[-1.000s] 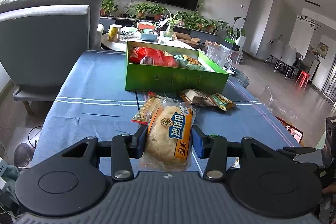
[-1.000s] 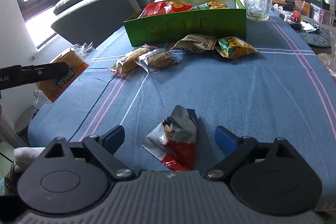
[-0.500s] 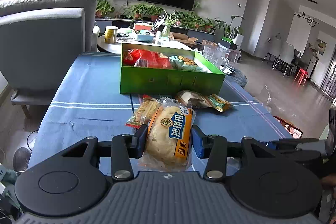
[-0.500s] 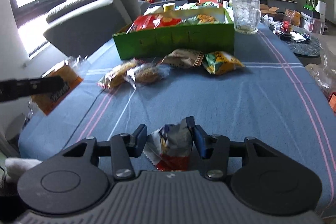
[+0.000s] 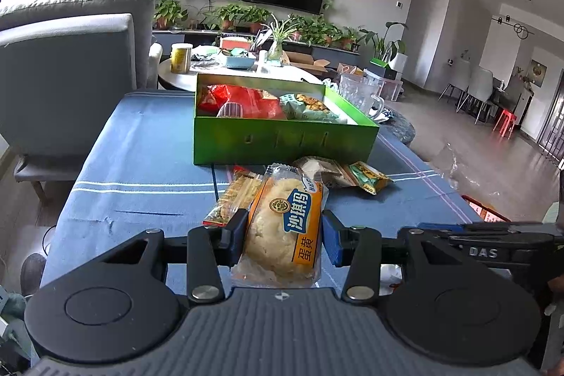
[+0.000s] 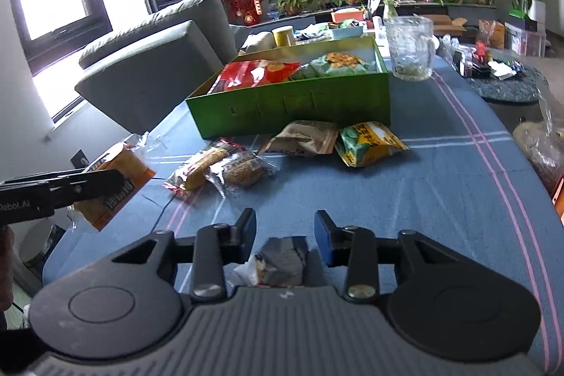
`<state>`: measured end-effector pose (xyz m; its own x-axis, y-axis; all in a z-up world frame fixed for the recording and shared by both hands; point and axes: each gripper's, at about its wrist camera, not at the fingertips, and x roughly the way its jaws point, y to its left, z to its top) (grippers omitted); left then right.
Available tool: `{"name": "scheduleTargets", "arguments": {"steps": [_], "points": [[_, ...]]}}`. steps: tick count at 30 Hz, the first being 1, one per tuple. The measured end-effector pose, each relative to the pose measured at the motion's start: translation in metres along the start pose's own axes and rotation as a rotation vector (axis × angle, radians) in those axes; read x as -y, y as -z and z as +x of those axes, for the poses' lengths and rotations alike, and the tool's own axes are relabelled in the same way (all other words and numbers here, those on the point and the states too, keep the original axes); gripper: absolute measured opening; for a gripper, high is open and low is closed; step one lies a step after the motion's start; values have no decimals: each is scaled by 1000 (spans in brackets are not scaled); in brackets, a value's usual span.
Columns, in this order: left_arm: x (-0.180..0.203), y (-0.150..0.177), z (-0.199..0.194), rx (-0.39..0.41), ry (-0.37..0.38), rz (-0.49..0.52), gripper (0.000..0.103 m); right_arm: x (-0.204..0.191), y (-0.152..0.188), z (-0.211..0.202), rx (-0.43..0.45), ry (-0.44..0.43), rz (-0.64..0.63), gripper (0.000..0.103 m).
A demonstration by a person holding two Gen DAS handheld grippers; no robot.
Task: Organize snacks
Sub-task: 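Carry the pastry with the left tool into the green box while the right tool carries the wrapper there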
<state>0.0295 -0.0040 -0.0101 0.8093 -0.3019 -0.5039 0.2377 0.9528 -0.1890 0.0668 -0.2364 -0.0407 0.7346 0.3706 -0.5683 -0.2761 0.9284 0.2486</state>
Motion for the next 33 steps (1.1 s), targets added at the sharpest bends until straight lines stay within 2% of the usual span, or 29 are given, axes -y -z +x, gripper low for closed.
{"name": "scheduleTargets", "arguments": {"steps": [4,8,12,16,19,23,33], "points": [[-3,1,2,-8,-8,-9,41,11,7,-4,-5,-46,60,80],[-3,3,2,-12,-5,-14,41,4,14,-11,11,-51,35,80],[0,4,-1,-7,3,-8,41,-7,21,-1,-34,-66,15,80],[-2,4,-4,-4,3,-12,41,-18,28,13,-85,-43,7,80],[-3,4,-4,-2,3,-18,41,-30,30,15,-67,32,-79,80],[-2,2,-4,4,3,-13,41,-22,28,13,-59,13,-42,79],[13,-16,5,27,14,36,41,-9,-7,-2,60,3,-2,78]]}}
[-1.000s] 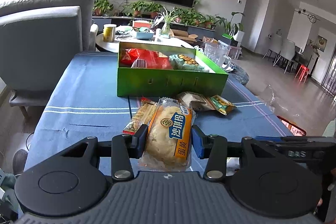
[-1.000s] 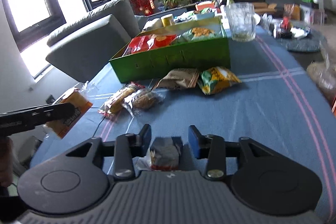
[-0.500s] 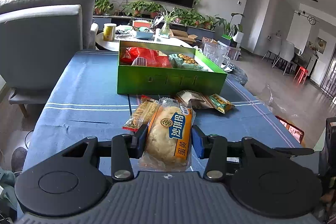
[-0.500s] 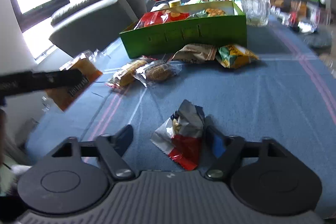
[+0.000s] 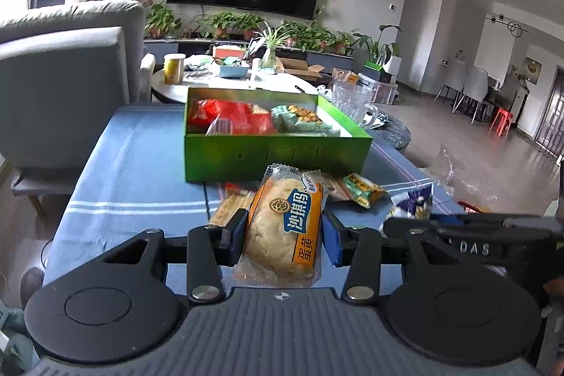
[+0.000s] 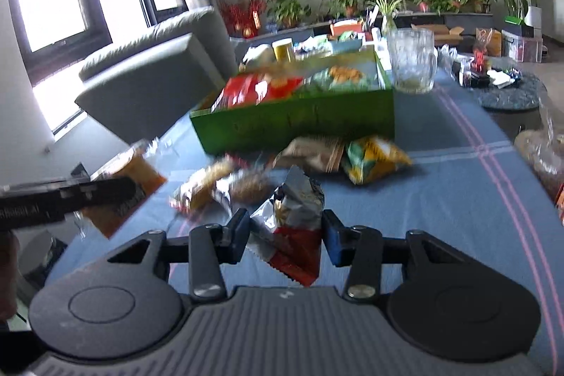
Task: Organize snacks
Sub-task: 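Carry the pastry with the left tool into the green box while the right tool carries the wrapper there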
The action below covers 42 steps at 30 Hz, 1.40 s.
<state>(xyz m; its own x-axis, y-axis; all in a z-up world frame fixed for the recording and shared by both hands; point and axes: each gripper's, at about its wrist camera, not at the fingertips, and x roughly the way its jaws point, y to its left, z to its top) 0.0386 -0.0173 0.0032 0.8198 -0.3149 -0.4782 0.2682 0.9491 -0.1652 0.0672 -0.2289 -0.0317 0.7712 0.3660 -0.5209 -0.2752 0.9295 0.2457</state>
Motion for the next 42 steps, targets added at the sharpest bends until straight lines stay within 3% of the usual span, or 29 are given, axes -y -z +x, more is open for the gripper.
{"name": "scheduleTargets", "arguments": {"steps": [23,34,42], "points": [[13,-36,68,-30,36,52,41,34,-59,39,49,-41,61,79],[20,-86,108,33,37,57,41,50,-101,55,123,-45,103,79],[22,-98,155,40,34,42,41,63,-122,71,147,-35,136,78]]}}
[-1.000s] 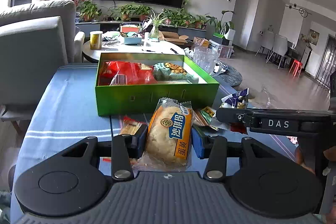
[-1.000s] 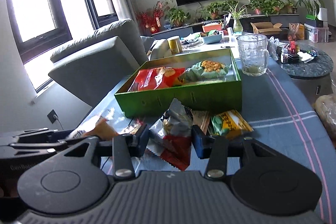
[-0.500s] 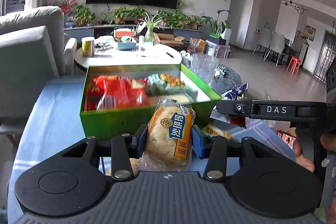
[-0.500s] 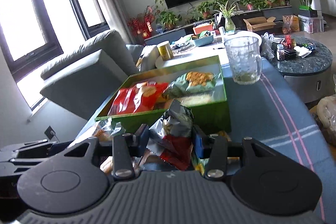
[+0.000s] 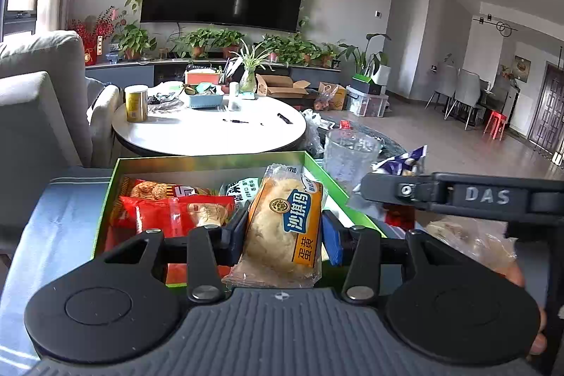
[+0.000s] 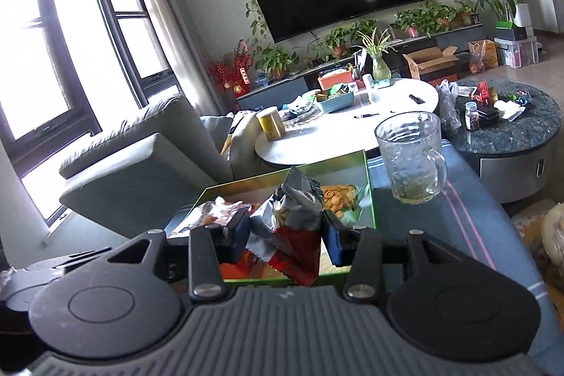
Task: Organize snacks
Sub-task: 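Carry the pastry with the left tool into the green box while the right tool carries the wrapper there, then open both tools to drop the pastry and wrapper into the box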
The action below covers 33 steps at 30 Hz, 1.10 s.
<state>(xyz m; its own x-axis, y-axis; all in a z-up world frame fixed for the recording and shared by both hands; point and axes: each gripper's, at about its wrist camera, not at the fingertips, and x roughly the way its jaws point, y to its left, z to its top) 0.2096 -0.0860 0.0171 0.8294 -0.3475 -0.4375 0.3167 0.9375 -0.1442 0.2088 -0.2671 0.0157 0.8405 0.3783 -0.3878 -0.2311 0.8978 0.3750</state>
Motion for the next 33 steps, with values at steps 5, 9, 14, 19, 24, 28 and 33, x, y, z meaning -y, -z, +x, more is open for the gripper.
{"name": "scheduleTargets", "arguments": {"steps": [5,9,14,19,24,28,33], "points": [[-5,-1,29,-31,-19,-25,41,11,-6,16,-13,10,19,78],[-9,-4,46,-45,-18,-32,41,18,-5,30,-32,11,35,78],[-6,-1,64,-69,-16,-18,42,26,-2,48,-57,14,63,78],[-9,3,67,-67,-19,-12,44,30,1,58,-79,22,75,79],[-6,1,54,-42,-30,10,53,29,5,60,-93,35,90,79],[-5,-1,39,-14,-31,21,56,26,5,53,-89,33,96,79],[-10,1,19,5,-52,24,58,23,5,41,-72,34,99,79]]}}
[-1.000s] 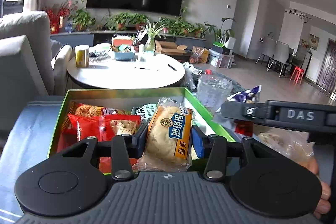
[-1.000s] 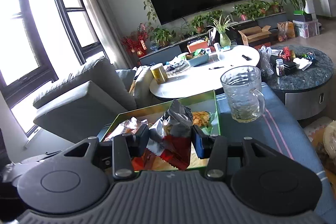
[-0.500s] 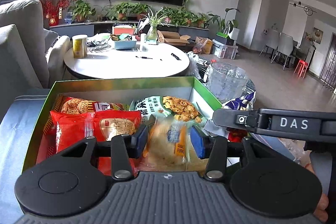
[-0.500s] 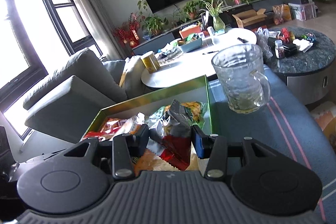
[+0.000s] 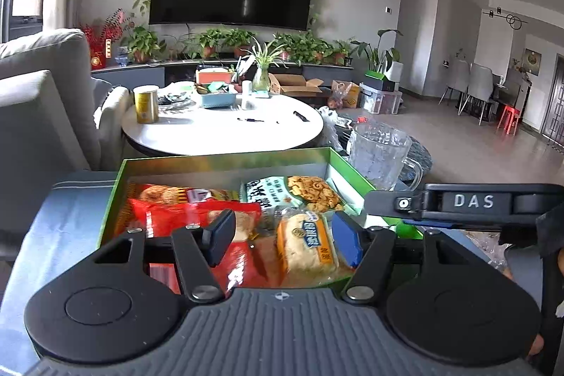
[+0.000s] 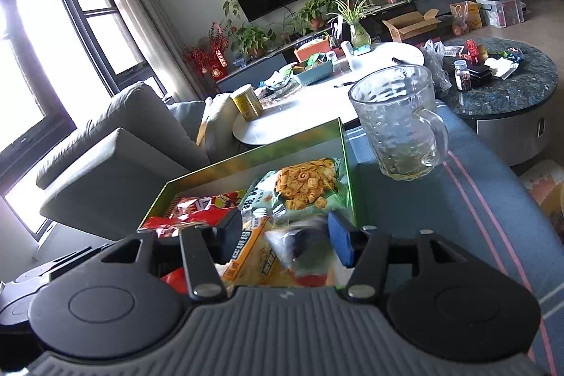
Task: Organize snacks
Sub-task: 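Open both tools to drop the pastry and wrapper into the box, then grasp the clear-wrapped bread bar with the left tool and lift it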
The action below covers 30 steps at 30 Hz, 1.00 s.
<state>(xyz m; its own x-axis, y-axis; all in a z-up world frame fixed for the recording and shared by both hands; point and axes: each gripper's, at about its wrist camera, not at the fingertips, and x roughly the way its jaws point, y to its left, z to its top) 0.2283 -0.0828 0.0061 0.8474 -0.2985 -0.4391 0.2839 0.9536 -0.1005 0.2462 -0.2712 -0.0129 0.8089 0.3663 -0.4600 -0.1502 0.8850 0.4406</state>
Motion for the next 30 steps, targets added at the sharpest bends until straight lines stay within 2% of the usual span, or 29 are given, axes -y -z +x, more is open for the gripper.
{"name": "scheduleTargets", "arguments": {"steps": [6,11,18,30], "points": [[-7,5,-26,12,-16,-15,59,-9,4,-15,5,-1,-16,79],[-22,17,-46,13,-50,-22,66,-17,15,-26,-12,-6,-40,79],[-48,44,-72,-29,-108,-79,67,-22,44,-40,-71,-2,-38,79],[-62,89,-98,-122,-114,-106,70,-42,77,-62,-111,18,-61,79]]}}
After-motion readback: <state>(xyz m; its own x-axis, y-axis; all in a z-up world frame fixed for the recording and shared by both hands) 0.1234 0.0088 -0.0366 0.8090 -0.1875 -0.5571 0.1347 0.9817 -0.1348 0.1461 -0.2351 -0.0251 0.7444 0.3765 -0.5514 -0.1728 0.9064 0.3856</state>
